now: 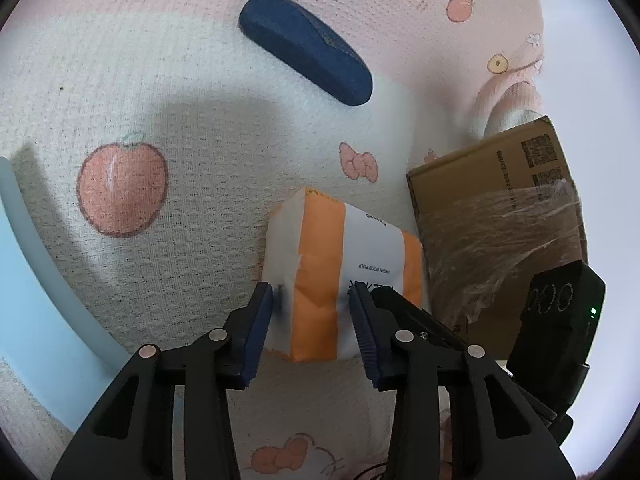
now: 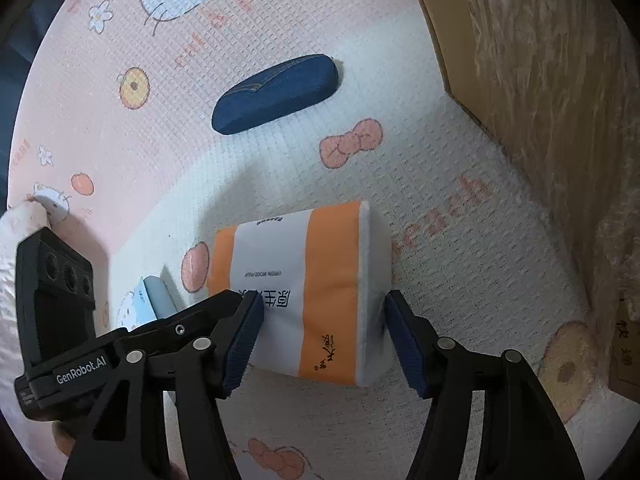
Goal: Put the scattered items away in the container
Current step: 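Close the right gripper on the orange-white tissue pack and lift it, then carry the tissue pack with the right gripper over the cardboard box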
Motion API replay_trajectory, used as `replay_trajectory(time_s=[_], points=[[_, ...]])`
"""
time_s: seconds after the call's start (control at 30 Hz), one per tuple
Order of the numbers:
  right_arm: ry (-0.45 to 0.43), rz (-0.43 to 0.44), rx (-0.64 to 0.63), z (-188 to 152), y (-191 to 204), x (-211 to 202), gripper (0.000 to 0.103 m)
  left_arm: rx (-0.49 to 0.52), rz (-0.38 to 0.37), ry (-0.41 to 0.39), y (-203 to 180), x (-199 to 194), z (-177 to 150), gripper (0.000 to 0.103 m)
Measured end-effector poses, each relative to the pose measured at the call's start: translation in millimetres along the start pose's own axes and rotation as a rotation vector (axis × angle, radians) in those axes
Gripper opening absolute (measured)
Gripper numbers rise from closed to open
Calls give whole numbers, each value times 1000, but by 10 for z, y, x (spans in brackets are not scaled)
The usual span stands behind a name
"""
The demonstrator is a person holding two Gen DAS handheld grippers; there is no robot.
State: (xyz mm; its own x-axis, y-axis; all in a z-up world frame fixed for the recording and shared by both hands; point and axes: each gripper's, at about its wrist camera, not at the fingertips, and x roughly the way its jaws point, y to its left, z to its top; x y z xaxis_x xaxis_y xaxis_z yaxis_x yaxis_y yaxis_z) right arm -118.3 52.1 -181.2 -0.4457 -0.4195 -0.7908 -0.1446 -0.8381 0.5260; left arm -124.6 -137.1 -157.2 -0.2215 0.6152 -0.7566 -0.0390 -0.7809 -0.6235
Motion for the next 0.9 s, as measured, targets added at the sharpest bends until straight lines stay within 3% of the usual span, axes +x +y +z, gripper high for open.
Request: replay_trajectory(time_s=[0.2, 0.57, 0.7, 0.9], points=[[-97, 15, -81, 139, 181, -359, 55, -41, -101, -69, -138, -331, 86, 41], [-375, 18, -198, 525, 485, -1483, 55, 148, -208, -245, -1143, -1051, 340, 41], [-438, 10, -217, 634, 427, -1814, 55, 208, -223, -261, -1476, -1075, 380, 41], [-456, -27, -212, 703, 179, -2154, 55, 245, -243, -220, -1878, -861, 314, 41]])
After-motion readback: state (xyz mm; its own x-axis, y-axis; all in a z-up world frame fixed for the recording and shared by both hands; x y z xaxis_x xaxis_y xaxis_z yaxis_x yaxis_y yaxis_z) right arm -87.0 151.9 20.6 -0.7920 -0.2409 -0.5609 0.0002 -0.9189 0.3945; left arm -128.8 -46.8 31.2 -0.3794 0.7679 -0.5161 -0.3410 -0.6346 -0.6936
